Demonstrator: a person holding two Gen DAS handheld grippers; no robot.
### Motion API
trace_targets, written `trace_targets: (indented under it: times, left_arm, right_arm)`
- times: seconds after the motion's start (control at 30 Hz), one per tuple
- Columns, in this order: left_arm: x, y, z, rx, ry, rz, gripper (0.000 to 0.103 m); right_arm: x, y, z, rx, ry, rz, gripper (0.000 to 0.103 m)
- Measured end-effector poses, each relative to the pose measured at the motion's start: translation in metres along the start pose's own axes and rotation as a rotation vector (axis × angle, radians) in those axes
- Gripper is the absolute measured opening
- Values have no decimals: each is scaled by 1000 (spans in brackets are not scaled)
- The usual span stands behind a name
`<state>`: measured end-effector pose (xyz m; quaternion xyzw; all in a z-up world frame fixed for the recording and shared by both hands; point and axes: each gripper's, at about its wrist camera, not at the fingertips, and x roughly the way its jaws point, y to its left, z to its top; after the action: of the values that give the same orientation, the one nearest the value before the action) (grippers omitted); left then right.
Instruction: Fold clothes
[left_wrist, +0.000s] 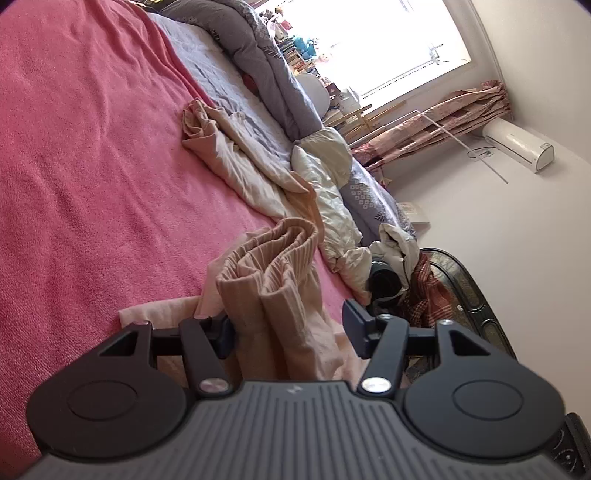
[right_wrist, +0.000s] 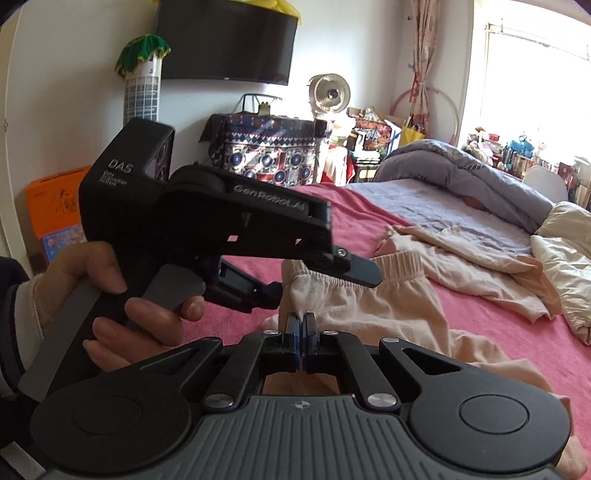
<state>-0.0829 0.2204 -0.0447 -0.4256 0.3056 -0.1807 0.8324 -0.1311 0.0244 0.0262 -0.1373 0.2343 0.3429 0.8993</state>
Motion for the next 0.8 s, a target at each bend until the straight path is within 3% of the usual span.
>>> trace_targets:
  times: [0.07,0.2,0.27,0.43,0.47,0.6,0.8]
  left_arm:
    - [1,3,-2,-7,-7,19,57]
    - [0,5,-6,14,-24,75,21]
    - [-2,6,-9,2,-38,72,17]
    - [-8,-19,-4,78,-68,70,13]
    - [-10,-29,1,106,-79,60,13]
    - [-17,-80,27,218,-134,10,12]
    - [-26,-168,72,352,-242,-43,12]
  right_arm:
    - [2,0,-3,9,9,6,3]
    - [7,0,-8,28,26,17,3]
    - [10,0,-11,37,34,22,4]
    - [6,-6,-16,85,23,36,9]
    - [0,-9,-17,105,1,34,14]
    - [-35,-29,-19,160,-117,-66,46]
    - [-83,-70,-35,238,-159,-217,56]
